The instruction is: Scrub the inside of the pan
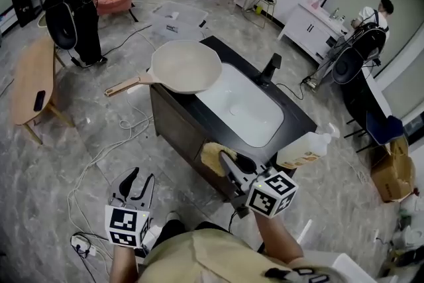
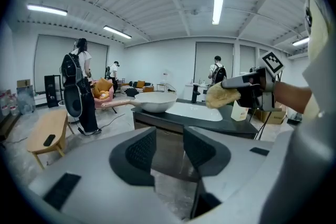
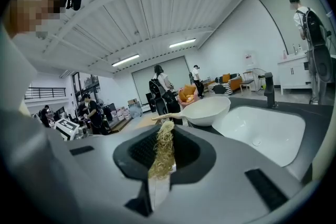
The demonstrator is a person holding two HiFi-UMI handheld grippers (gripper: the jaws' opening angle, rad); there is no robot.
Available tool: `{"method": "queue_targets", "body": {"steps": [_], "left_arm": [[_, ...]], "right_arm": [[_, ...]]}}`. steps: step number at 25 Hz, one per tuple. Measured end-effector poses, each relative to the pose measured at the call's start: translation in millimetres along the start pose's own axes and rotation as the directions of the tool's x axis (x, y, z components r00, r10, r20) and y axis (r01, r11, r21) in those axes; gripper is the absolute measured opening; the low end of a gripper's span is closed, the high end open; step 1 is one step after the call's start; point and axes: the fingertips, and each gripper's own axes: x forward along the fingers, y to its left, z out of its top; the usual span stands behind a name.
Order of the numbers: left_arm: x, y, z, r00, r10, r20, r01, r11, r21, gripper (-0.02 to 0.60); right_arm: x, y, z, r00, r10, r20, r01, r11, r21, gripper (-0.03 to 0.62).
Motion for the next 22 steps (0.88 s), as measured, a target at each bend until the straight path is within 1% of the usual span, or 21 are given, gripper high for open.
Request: {"method": "queue_targets", "body": {"steps": [1, 4, 8, 11, 14, 16, 20, 22], "left_arm": [[2.5, 4.0, -0.4, 1.000, 0.000, -0.003, 0.000, 1.000, 0.013, 0.154], [6.8, 17.6, -1.9, 1.000, -0.011, -0.021, 0.012, 0.999, 0.037, 0.170], [17.6, 39.0, 1.8, 0.999, -0.016, -0.044, 0.018, 0.999, 0.046, 0.173], [41.3, 51.2, 8.9, 0.998, -0.018, -0.067, 0.024, 0.996, 0.087, 0.173], [68.8, 59.9, 17.9, 0.994, -0.034, -0.107, 0.052, 0.984, 0.171, 0.177], [84.4, 71.1, 24.8, 0.991, -0.033, -0.126, 0.059, 0.977, 0.207, 0.181], [124.5, 96.5, 45.3, 0.989, -0.044, -0.141, 0.072, 0.977, 0.200, 0.181], [148.8, 105.4, 56.2, 0.987, -0.042, -0.157, 0.076, 0.973, 0.217, 0.181]], "right_arm": [[5.3, -1.6, 0.6, 1.000, -0.005, 0.005, 0.005, 1.000, 0.002, 0.055], [20.0, -2.7, 3.4, 1.000, -0.014, 0.022, 0.014, 1.000, 0.012, 0.055], [39.2, -6.2, 9.5, 1.000, -0.014, 0.016, 0.014, 1.000, 0.013, 0.055], [59.1, -25.4, 21.0, 1.000, -0.023, 0.021, 0.023, 1.000, -0.005, 0.057], [81.9, -46.7, 36.3, 0.999, -0.034, 0.042, 0.035, 0.999, -0.017, 0.057], [101.2, -60.4, 46.3, 0.998, -0.028, 0.059, 0.029, 0.999, -0.023, 0.057], [151.3, -91.9, 67.6, 0.996, -0.004, 0.086, 0.006, 1.000, -0.019, 0.057], [176.3, -107.6, 78.4, 0.996, 0.003, 0.084, -0.001, 0.999, -0.033, 0.057]]}}
